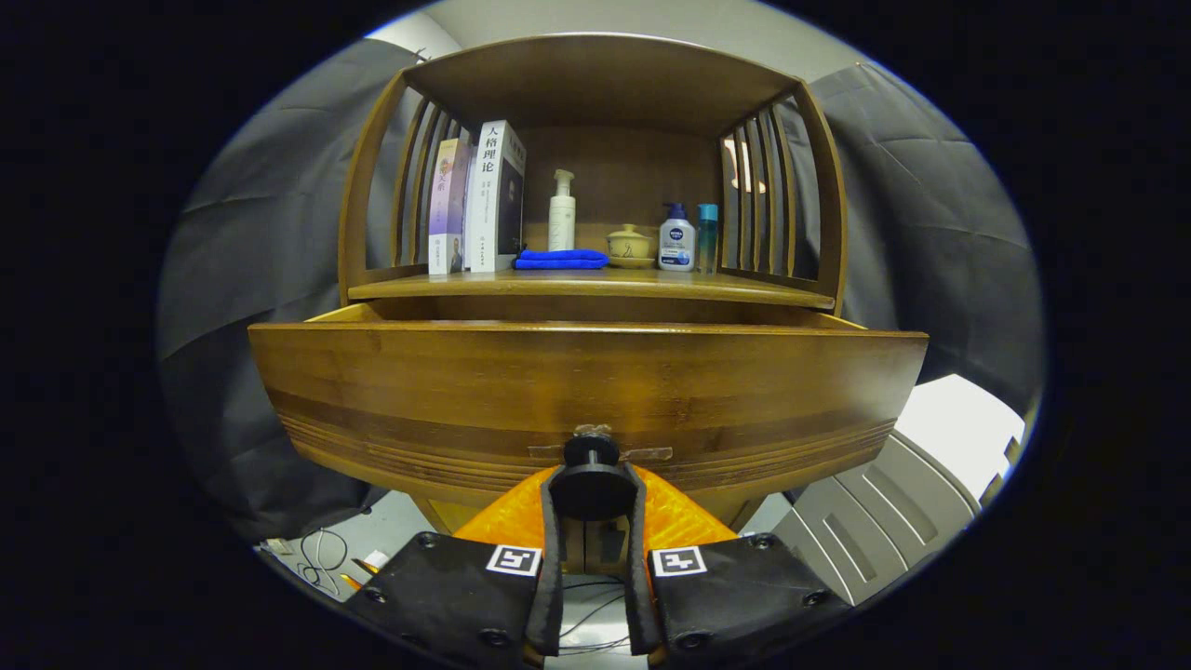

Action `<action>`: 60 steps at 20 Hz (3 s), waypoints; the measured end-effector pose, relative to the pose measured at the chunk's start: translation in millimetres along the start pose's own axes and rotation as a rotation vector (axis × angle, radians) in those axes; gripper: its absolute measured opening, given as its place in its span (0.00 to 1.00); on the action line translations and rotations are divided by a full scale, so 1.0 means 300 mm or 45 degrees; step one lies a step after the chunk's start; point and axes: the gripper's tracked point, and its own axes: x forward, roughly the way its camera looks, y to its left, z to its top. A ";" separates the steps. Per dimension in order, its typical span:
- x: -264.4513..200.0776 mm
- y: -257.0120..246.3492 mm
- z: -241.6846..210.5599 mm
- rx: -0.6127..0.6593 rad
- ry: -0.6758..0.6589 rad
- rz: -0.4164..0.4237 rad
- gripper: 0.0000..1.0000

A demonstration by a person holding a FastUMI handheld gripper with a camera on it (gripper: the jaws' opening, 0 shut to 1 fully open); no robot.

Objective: Pull open the drawer, take out the items inside it, and place them on the countertop above the cabinet.

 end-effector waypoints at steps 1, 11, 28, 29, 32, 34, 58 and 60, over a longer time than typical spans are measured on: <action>0.001 0.001 -0.002 -0.003 -0.003 0.003 0.29; -0.114 -0.035 0.172 0.052 -0.187 -0.012 1.00; 0.175 0.001 0.485 -0.025 0.098 -0.070 1.00; 0.199 -0.005 0.454 -0.028 0.165 -0.086 1.00; 0.256 -0.008 0.385 -0.023 0.319 -0.109 1.00; 0.287 -0.002 0.339 0.021 0.400 -0.103 1.00; 0.393 0.023 0.187 0.156 0.640 -0.110 0.13; 0.371 0.013 0.209 0.133 0.633 -0.142 0.07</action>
